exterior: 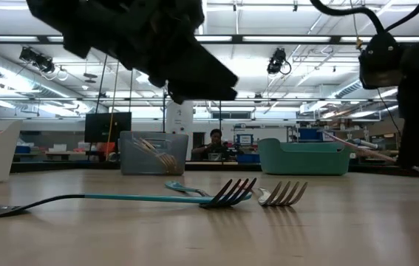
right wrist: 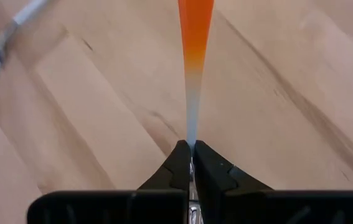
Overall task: Sort silverware by color (type)
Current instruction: Put the orange fork into the white bin
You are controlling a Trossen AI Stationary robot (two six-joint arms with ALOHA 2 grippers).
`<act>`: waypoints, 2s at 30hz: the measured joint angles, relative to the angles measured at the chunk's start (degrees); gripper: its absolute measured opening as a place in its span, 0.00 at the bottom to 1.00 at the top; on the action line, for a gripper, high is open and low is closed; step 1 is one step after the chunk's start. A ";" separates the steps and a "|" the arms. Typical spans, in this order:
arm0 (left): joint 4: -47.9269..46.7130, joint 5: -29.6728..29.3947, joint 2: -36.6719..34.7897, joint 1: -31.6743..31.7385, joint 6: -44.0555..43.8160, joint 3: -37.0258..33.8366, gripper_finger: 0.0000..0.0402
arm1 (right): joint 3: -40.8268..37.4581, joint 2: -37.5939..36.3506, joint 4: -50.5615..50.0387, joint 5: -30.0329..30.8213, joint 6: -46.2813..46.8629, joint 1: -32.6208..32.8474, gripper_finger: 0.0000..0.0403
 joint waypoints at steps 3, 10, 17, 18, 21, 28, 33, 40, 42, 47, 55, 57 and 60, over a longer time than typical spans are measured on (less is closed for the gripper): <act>5.45 0.00 2.71 0.27 -0.60 0.02 0.52 | 0.00 0.00 1.28 2.37 -0.51 0.00 0.04; 17.62 -7.05 8.49 0.97 -3.59 0.22 0.49 | 0.00 0.00 3.81 9.74 -0.66 -0.11 0.04; 22.01 -11.13 12.37 1.63 -3.95 2.99 0.47 | 0.02 0.00 7.54 16.35 -3.45 -0.13 0.04; 21.67 -11.26 12.51 1.67 -4.02 3.46 0.47 | 0.02 0.00 8.25 17.00 -4.20 -0.18 0.04; 21.50 -10.69 14.16 1.88 -4.59 5.98 0.47 | 0.02 0.00 10.15 19.37 -5.50 -0.37 0.04; 21.04 -10.77 16.32 3.35 -7.09 7.89 0.51 | 0.02 0.00 13.46 27.01 -8.52 -0.44 0.04; 23.04 -11.53 16.32 4.44 -8.29 7.88 0.57 | 0.00 0.13 15.75 30.06 -11.70 -1.37 0.04; 26.92 -16.86 16.30 4.45 -8.10 7.94 0.59 | 0.02 0.15 20.27 31.73 -18.30 -3.71 0.04; 26.84 -17.80 16.30 4.45 -8.08 8.54 0.59 | 0.02 0.15 21.65 31.77 -20.01 -4.30 0.04; 27.45 -19.99 18.43 4.12 -8.10 10.49 0.59 | 0.01 0.16 23.94 32.28 -22.80 -5.22 0.04; 27.96 -24.35 21.79 3.67 -8.13 14.10 0.59 | -0.11 0.22 24.22 33.20 -24.41 -6.00 0.04; 28.45 -25.08 21.79 3.77 -8.32 14.43 0.58 | -0.02 0.22 24.99 33.48 -24.61 -6.00 0.04; 29.45 -26.71 21.79 3.86 -8.63 14.40 0.56 | 0.02 0.22 25.40 34.35 -25.09 -5.95 0.04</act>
